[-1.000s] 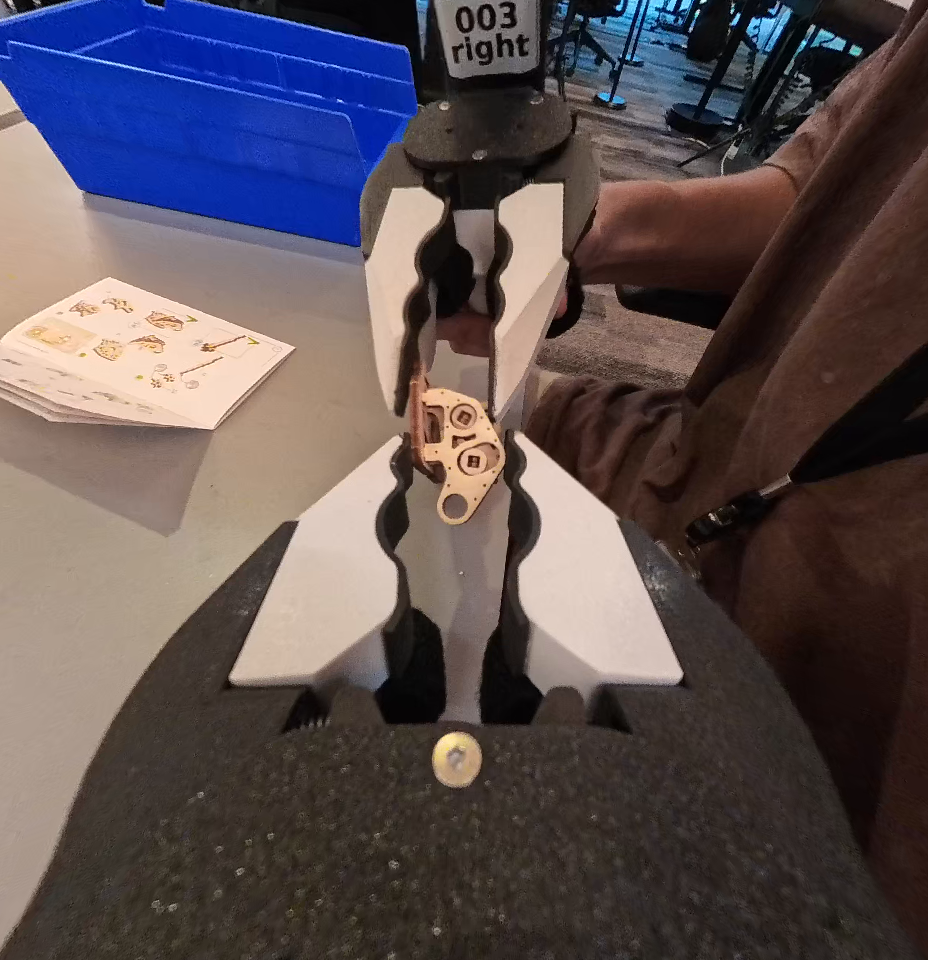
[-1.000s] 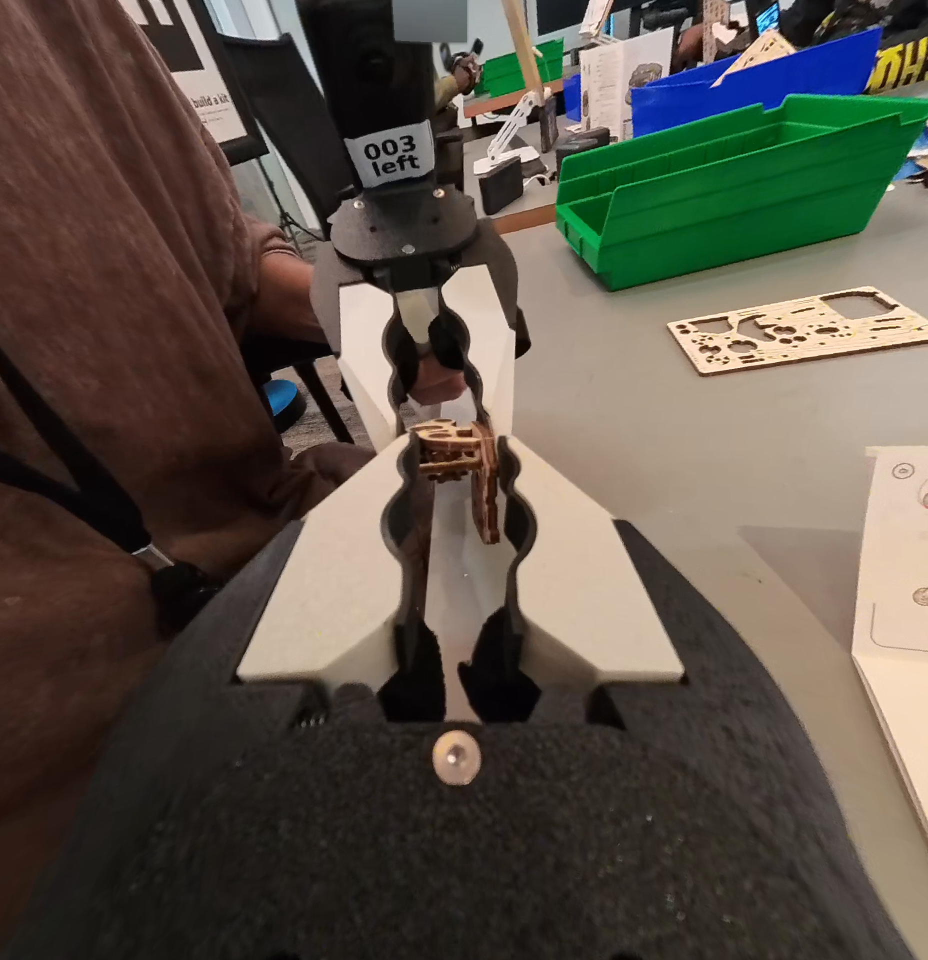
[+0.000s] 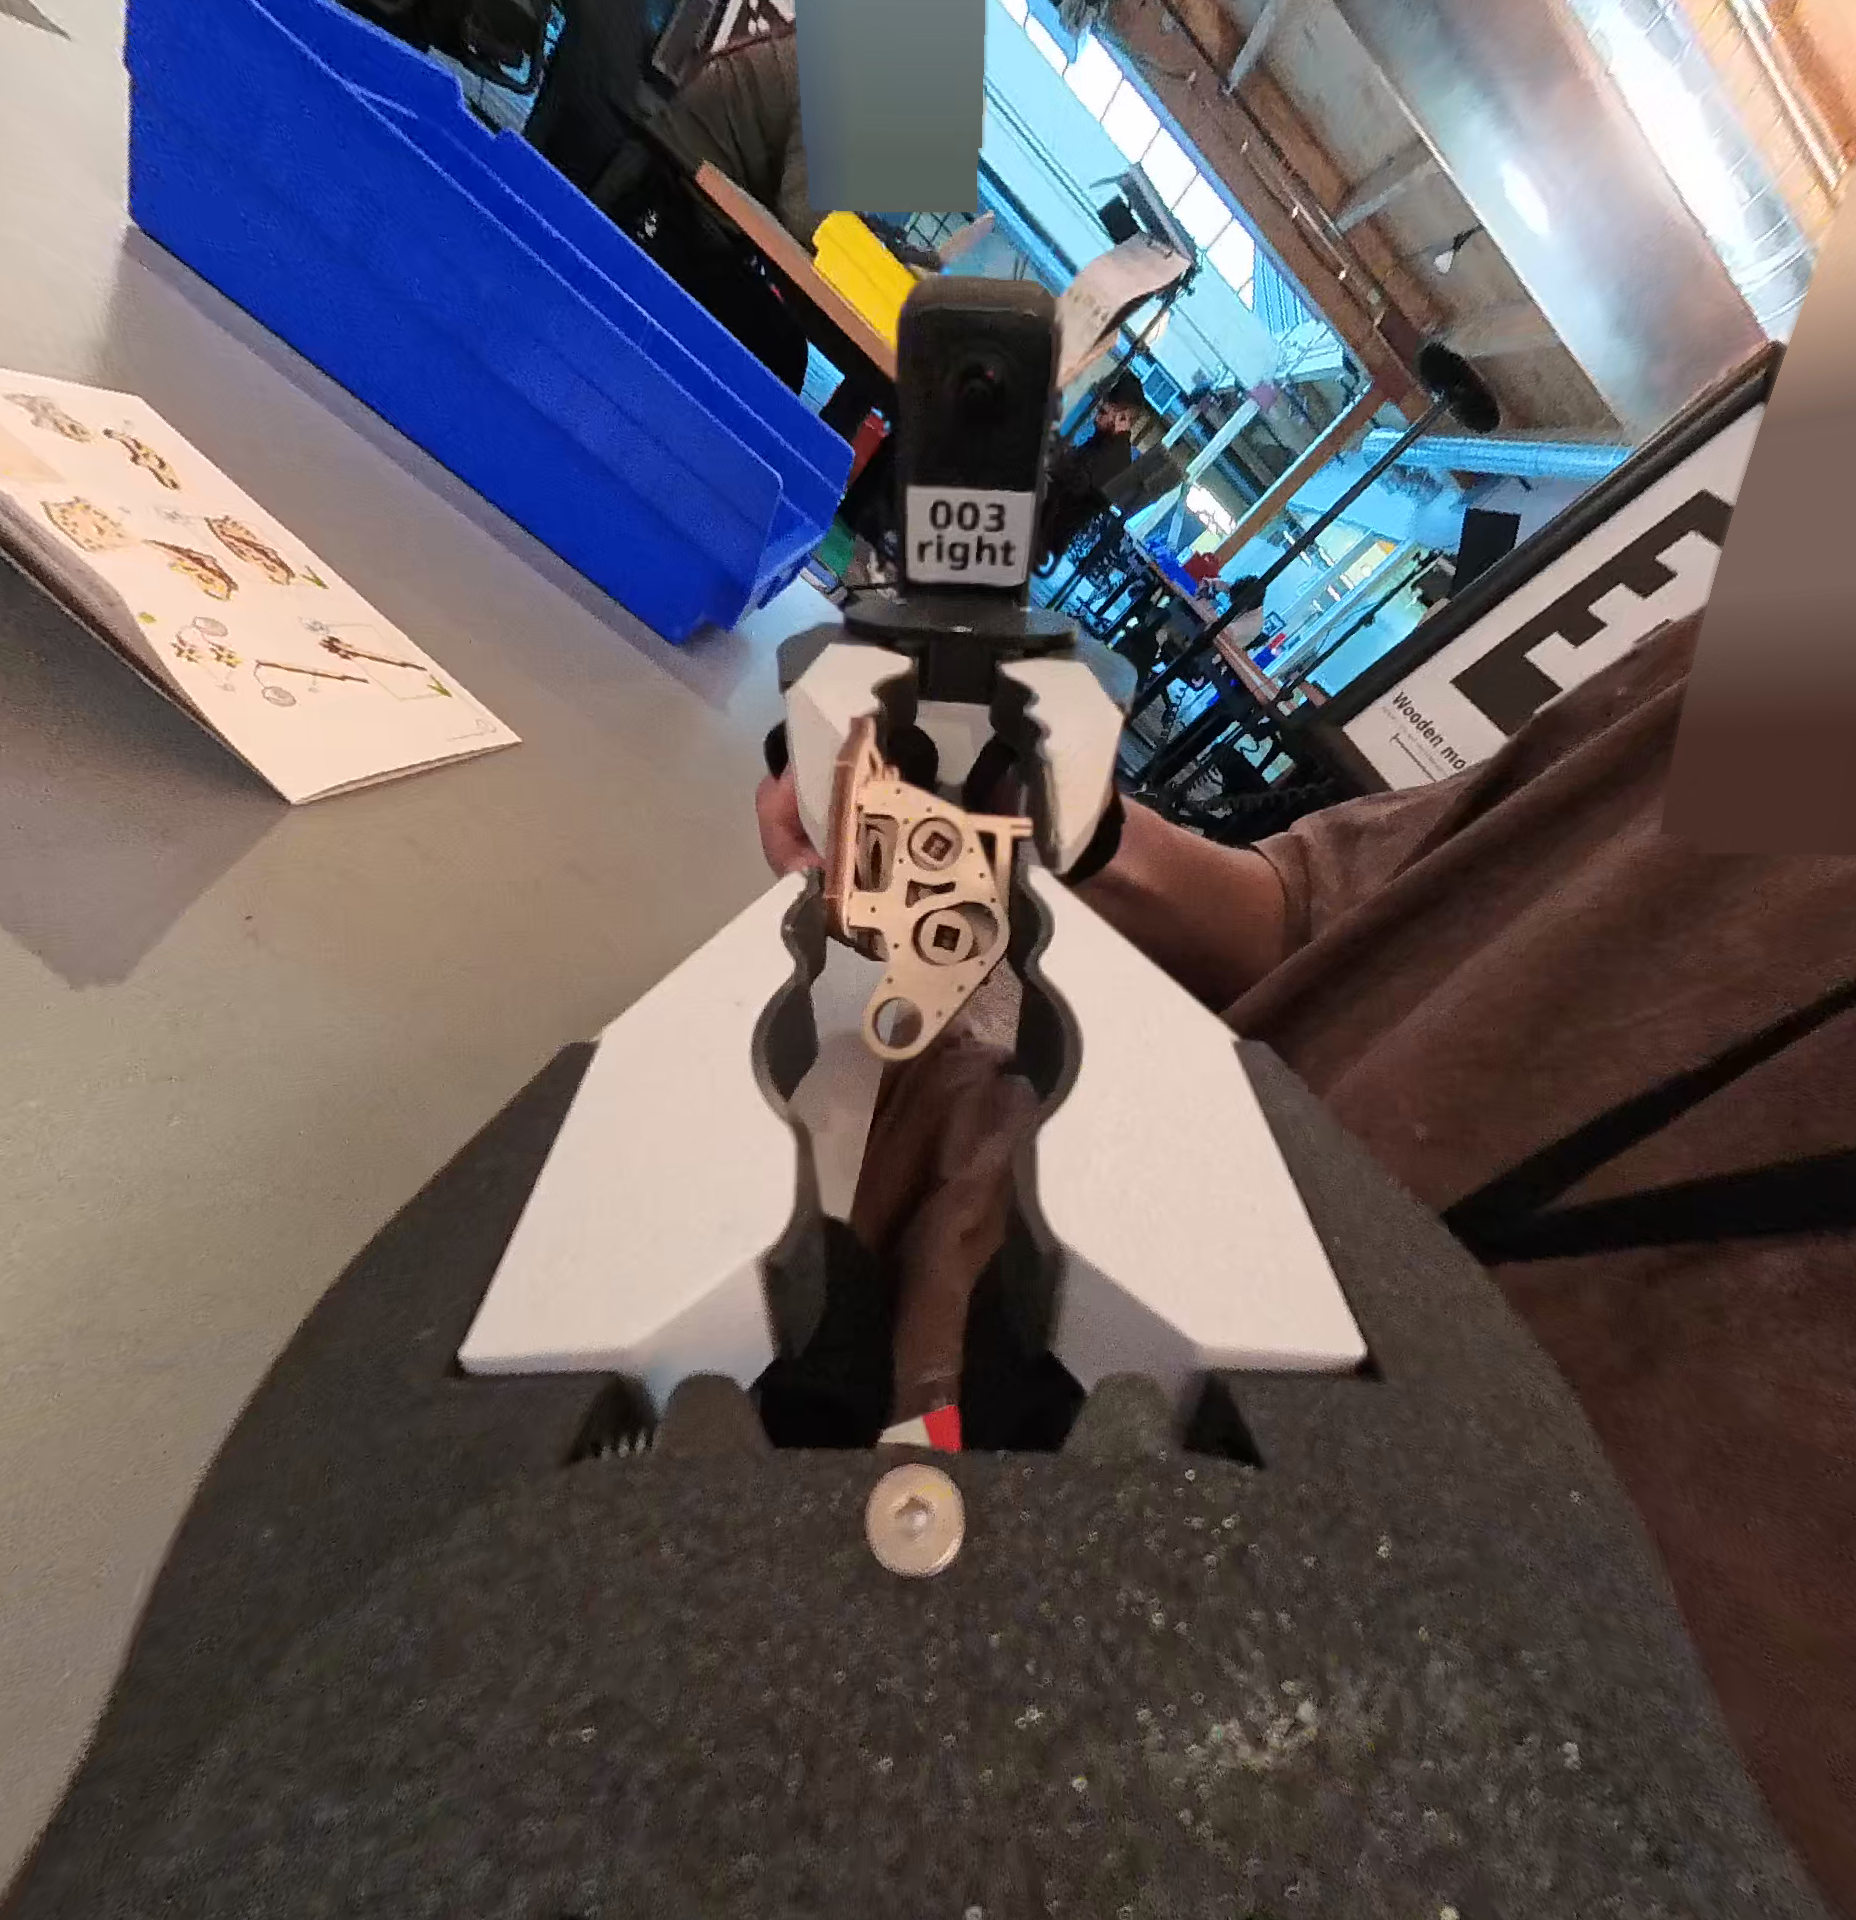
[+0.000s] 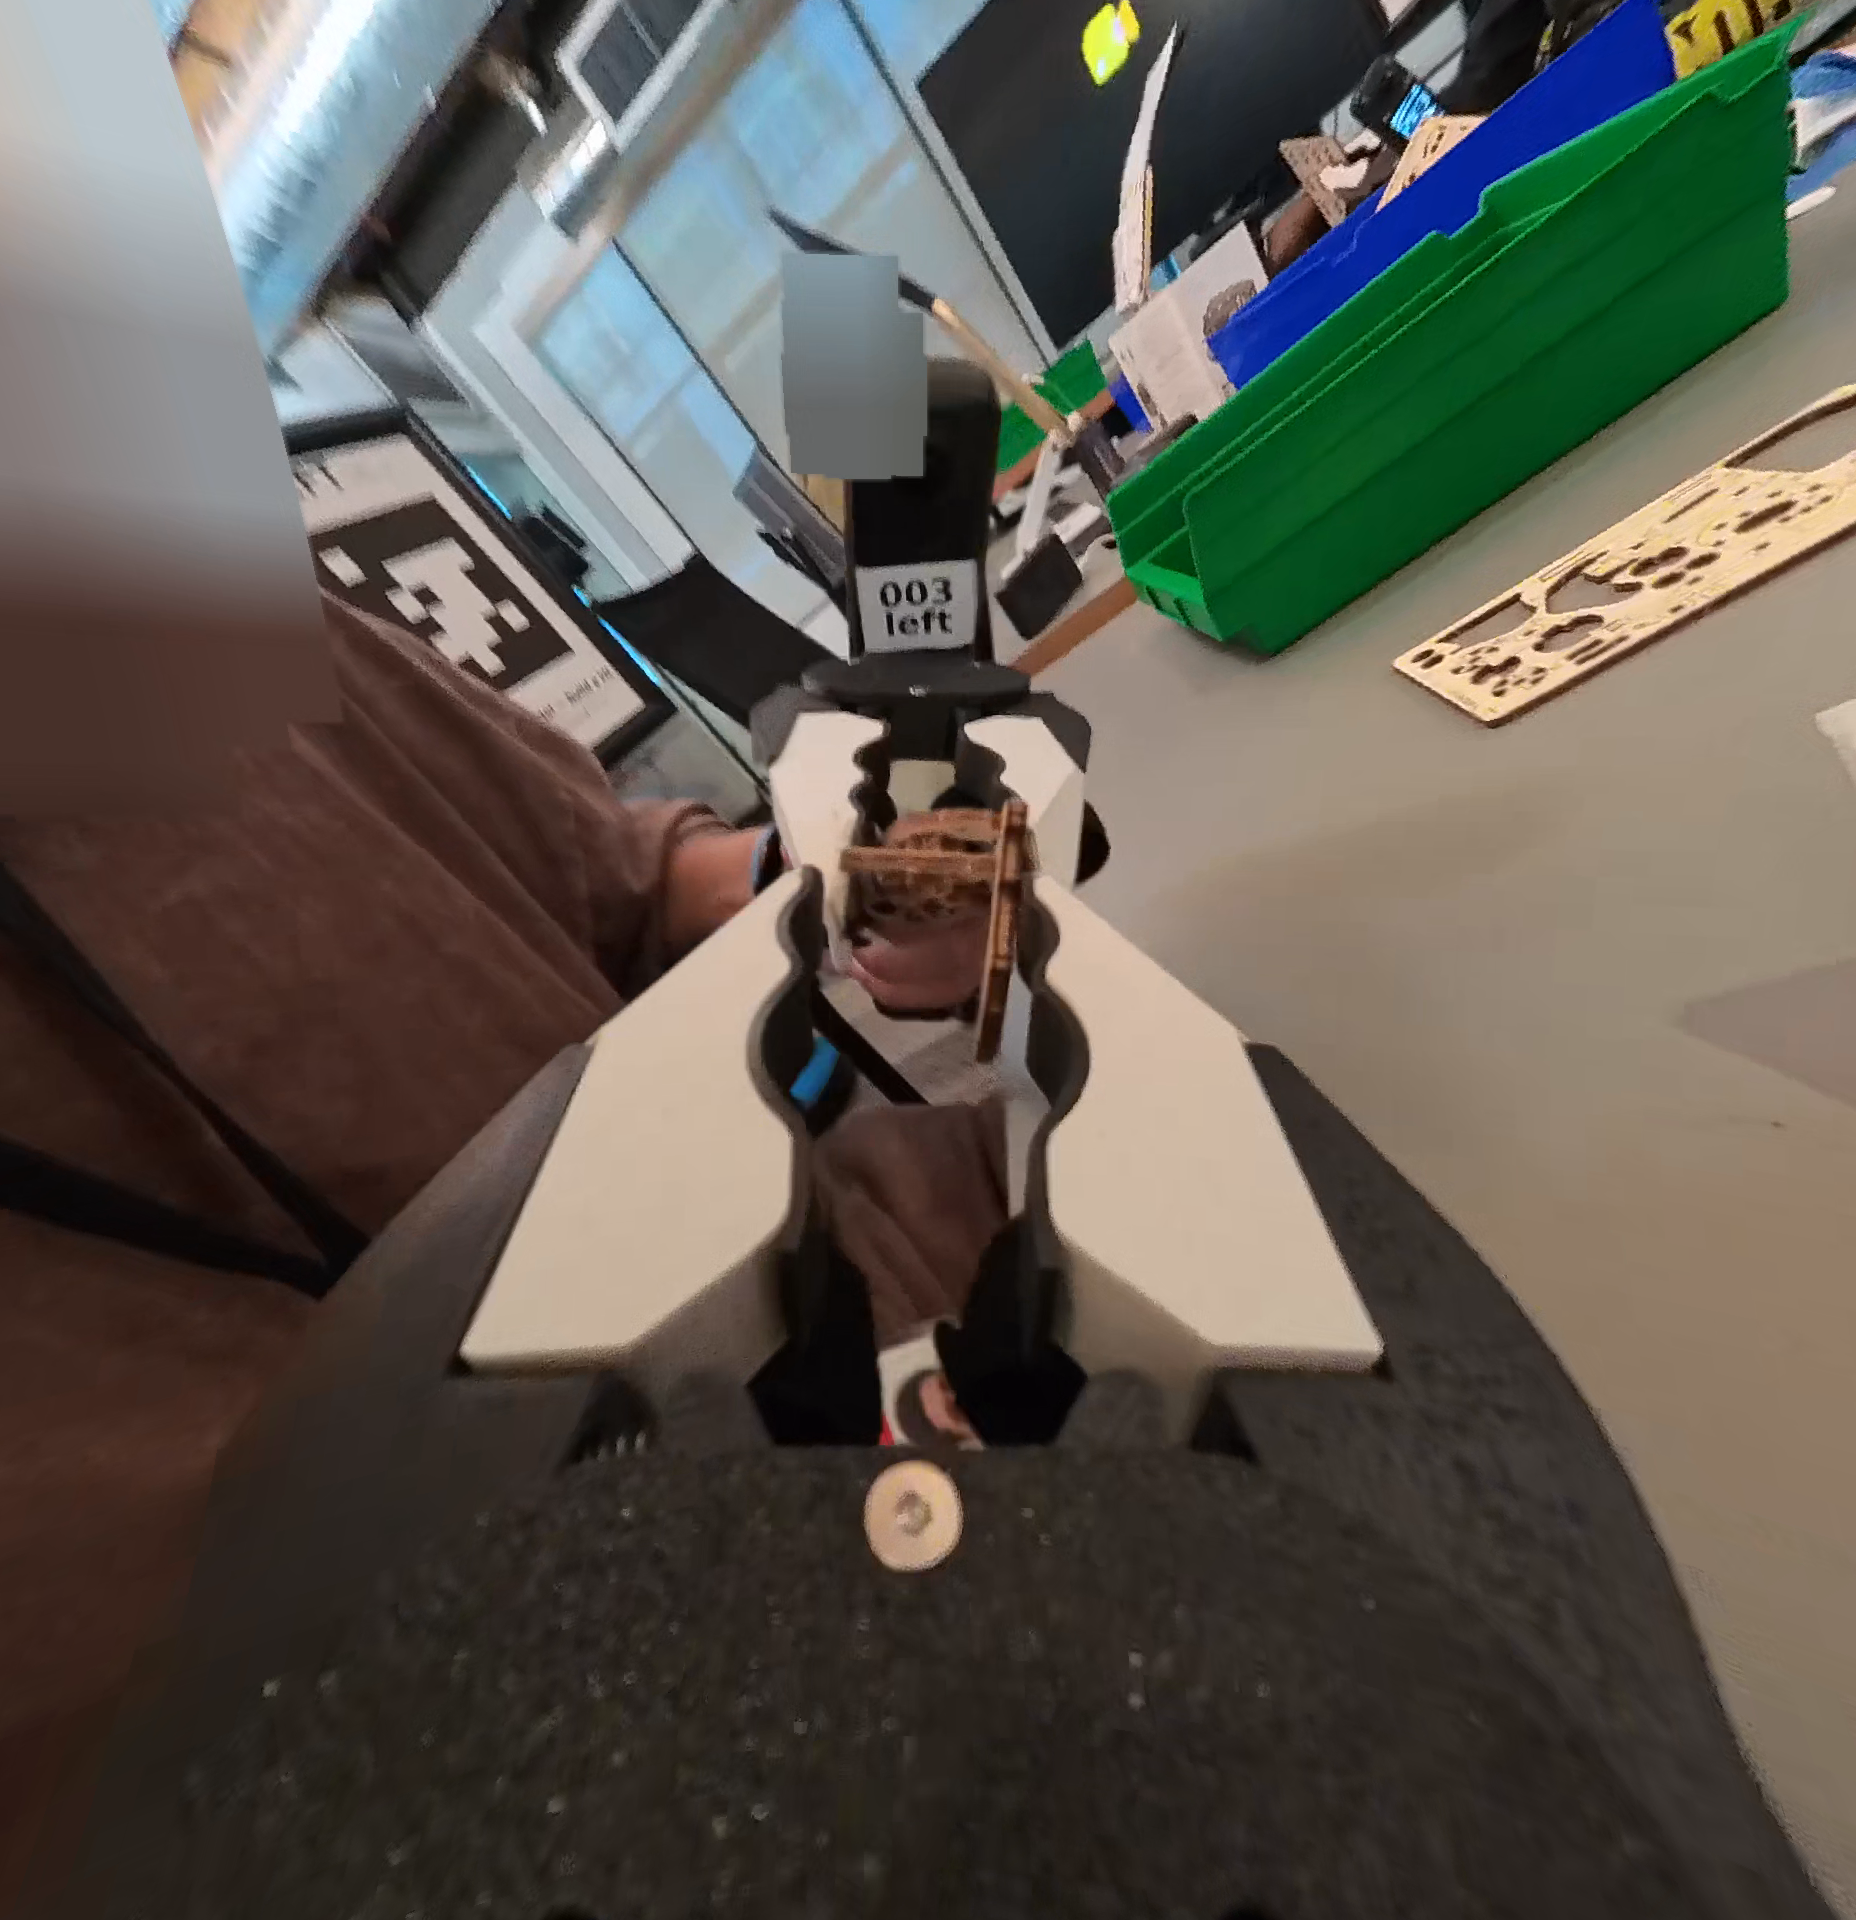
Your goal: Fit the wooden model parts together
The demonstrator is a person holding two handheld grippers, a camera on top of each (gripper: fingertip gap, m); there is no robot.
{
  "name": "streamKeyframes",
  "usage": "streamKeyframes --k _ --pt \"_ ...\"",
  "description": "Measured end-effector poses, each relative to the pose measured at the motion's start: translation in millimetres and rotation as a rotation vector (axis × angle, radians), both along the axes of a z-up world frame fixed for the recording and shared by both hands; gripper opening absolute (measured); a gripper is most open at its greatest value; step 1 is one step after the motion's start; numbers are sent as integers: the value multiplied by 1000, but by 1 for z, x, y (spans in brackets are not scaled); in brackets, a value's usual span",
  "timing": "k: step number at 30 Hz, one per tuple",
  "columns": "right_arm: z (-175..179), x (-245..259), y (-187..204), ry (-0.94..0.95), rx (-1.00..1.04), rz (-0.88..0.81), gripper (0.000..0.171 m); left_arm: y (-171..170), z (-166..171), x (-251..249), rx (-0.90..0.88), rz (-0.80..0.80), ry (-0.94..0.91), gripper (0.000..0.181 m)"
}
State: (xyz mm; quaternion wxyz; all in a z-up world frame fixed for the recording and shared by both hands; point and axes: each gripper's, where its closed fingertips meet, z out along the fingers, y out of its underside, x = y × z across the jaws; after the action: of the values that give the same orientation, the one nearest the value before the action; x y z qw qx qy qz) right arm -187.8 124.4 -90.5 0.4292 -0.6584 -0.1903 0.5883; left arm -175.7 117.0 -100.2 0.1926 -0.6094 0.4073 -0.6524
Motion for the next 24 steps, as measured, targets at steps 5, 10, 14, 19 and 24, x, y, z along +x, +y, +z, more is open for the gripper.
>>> streamKeyframes --k 5,10,14,19,24 --pt "0 0 6 65 -69 -23 32 3 1 3 -33 30 -8 32" --pt "0 1 8 93 -104 -35 33 5 0 4 -21 50 -1 33" --pt "1 2 10 91 -91 -51 32 5 1 6 -39 60 -9 33" --pt "2 2 9 42 -37 -65 32 3 1 6 -37 56 -14 33" --pt "-1 1 9 31 -30 -55 32 3 -1 6 -9 67 -11 33"
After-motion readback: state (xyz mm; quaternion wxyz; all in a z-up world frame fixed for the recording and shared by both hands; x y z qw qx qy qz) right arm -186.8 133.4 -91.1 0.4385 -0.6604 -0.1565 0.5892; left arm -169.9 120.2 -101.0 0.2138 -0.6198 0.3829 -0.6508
